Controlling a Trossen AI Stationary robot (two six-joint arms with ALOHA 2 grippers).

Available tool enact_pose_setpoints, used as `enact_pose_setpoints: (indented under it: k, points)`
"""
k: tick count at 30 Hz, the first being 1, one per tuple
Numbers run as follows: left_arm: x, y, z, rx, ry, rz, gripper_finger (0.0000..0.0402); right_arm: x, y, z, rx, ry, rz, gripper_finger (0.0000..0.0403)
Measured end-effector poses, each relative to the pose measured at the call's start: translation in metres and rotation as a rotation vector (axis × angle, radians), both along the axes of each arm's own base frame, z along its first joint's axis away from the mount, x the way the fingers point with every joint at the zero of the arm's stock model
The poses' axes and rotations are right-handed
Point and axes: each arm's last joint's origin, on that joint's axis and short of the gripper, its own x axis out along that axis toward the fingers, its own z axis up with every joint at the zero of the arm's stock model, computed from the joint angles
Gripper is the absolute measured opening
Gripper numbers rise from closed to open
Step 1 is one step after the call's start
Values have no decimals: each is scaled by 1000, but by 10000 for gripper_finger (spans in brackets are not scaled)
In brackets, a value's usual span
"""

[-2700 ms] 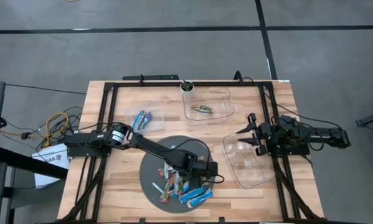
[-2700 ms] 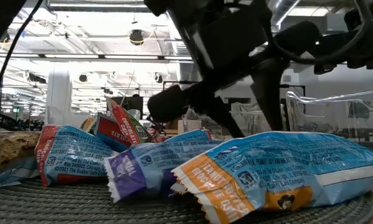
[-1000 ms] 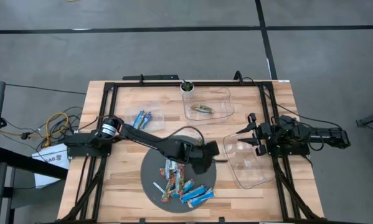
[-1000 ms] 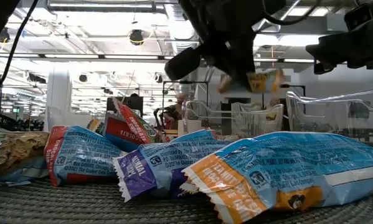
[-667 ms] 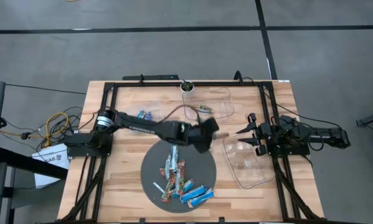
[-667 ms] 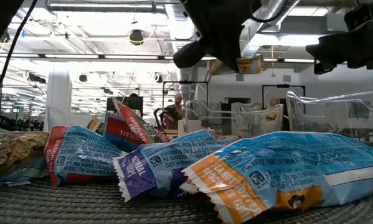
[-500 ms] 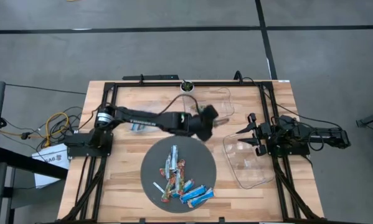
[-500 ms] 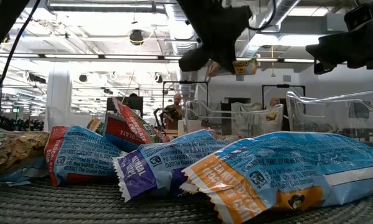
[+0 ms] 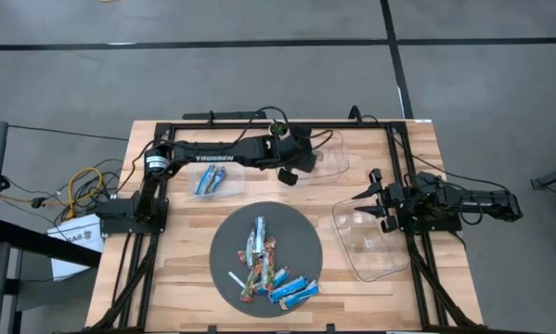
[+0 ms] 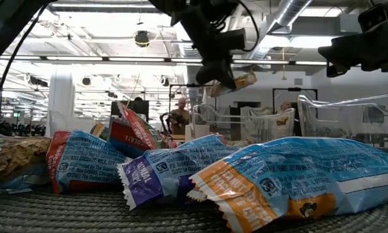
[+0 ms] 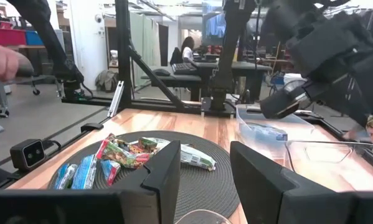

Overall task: Pick and place Granola Bars by type
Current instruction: Put the yellow granola bar into the top transparent bin

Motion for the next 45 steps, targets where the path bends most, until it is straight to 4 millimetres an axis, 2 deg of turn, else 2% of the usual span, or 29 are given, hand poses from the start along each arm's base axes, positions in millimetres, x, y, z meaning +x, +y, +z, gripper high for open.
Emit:
enact_pose_setpoints:
  k: [3, 10, 19, 27, 38, 45]
  points:
    - [-1, 3, -6, -56, -14, 12, 14, 0, 0, 0, 0, 0, 0, 134]
    - [-5, 7, -21, -70, 25, 12, 14, 0, 0, 0, 0, 0, 0, 134]
    - [4, 17, -50, -66, 76, 25, 14, 0, 0, 0, 0, 1, 0, 133]
    - [4, 21, -52, -48, 94, 35, 15, 1, 0, -1, 1, 14, -1, 133]
    - [4, 20, -53, -47, 95, 35, 96, 1, 0, -1, 1, 12, -1, 133]
    - [5, 20, -52, -50, 83, 43, 119, 1, 0, -1, 1, 13, -1, 133]
